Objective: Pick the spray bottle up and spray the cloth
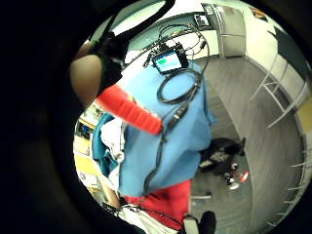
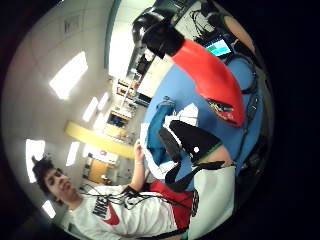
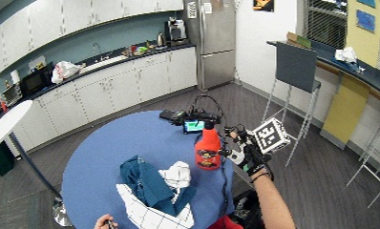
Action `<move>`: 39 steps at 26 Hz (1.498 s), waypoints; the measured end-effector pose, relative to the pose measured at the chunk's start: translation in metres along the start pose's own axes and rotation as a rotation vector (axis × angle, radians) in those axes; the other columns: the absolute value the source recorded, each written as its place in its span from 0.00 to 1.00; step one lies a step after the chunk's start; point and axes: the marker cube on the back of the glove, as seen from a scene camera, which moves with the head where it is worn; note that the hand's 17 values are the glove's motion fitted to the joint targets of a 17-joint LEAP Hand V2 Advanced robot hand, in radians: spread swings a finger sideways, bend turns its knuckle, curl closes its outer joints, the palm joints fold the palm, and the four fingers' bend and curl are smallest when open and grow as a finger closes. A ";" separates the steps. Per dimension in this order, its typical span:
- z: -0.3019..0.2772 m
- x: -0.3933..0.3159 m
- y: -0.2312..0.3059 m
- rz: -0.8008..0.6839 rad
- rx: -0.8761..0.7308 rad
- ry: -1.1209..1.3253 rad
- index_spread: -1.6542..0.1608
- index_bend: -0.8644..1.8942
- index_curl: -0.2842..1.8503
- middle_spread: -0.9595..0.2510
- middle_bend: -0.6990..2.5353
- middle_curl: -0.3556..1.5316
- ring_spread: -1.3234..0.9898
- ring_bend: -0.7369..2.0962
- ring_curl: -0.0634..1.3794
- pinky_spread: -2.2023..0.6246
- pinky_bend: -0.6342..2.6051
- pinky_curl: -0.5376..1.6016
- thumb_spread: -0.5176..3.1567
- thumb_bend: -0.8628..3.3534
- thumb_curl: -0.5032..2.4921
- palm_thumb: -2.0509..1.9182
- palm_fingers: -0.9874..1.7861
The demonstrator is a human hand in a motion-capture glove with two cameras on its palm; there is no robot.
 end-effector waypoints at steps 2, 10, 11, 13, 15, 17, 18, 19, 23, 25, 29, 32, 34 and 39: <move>0.014 0.012 -0.009 0.024 -0.024 -0.051 0.72 0.35 0.22 0.75 0.31 0.35 0.57 0.40 0.24 0.81 0.36 0.37 0.42 0.24 0.23 0.65 0.61; 0.043 0.019 -0.022 0.034 -0.008 -0.265 0.73 0.35 0.22 0.73 0.32 0.36 0.56 0.42 0.26 0.81 0.36 0.38 0.41 0.22 0.24 0.66 0.63; 0.045 0.019 -0.024 0.030 -0.004 -0.281 0.73 0.36 0.22 0.73 0.33 0.37 0.55 0.42 0.26 0.81 0.36 0.37 0.41 0.22 0.24 0.66 0.65; 0.048 0.019 -0.027 0.028 0.009 -0.312 0.73 0.37 0.23 0.72 0.34 0.37 0.55 0.41 0.25 0.81 0.34 0.37 0.41 0.22 0.25 0.67 0.67; 0.049 0.017 -0.028 0.033 0.030 -0.342 0.74 0.38 0.24 0.71 0.34 0.38 0.55 0.41 0.26 0.81 0.33 0.36 0.41 0.22 0.25 0.68 0.70; 0.049 0.016 -0.027 0.034 0.058 -0.365 0.74 0.38 0.25 0.70 0.33 0.38 0.54 0.42 0.26 0.80 0.33 0.37 0.40 0.22 0.26 0.69 0.73; 0.049 0.016 -0.026 0.029 0.071 -0.370 0.75 0.38 0.25 0.70 0.33 0.38 0.53 0.42 0.27 0.79 0.34 0.37 0.40 0.23 0.26 0.70 0.77; 0.048 0.017 -0.026 0.021 0.084 -0.371 0.75 0.37 0.25 0.70 0.33 0.38 0.53 0.42 0.27 0.78 0.35 0.38 0.40 0.23 0.27 0.71 0.78; 0.043 0.020 -0.022 -0.011 0.128 -0.346 0.76 0.37 0.26 0.70 0.32 0.39 0.53 0.43 0.29 0.75 0.37 0.39 0.39 0.23 0.28 0.73 0.80; 0.035 0.022 -0.017 -0.012 0.144 -0.323 0.77 0.37 0.27 0.70 0.32 0.39 0.52 0.44 0.30 0.74 0.37 0.40 0.38 0.23 0.29 0.74 0.80; -0.011 0.032 -0.018 -0.021 0.173 -0.270 0.77 0.36 0.27 0.70 0.32 0.40 0.52 0.45 0.30 0.73 0.37 0.40 0.36 0.22 0.30 0.75 0.80; -0.059 0.020 -0.031 -0.062 0.187 -0.190 0.78 0.36 0.27 0.71 0.33 0.40 0.52 0.45 0.31 0.73 0.37 0.41 0.35 0.22 0.31 0.75 0.80; -0.081 0.001 -0.040 -0.099 0.166 -0.115 0.78 0.36 0.27 0.71 0.33 0.40 0.52 0.45 0.31 0.72 0.37 0.41 0.35 0.21 0.31 0.75 0.80; -0.092 -0.060 -0.062 -0.183 0.037 0.063 0.78 0.36 0.27 0.71 0.33 0.41 0.52 0.46 0.32 0.72 0.38 0.41 0.34 0.21 0.32 0.76 0.80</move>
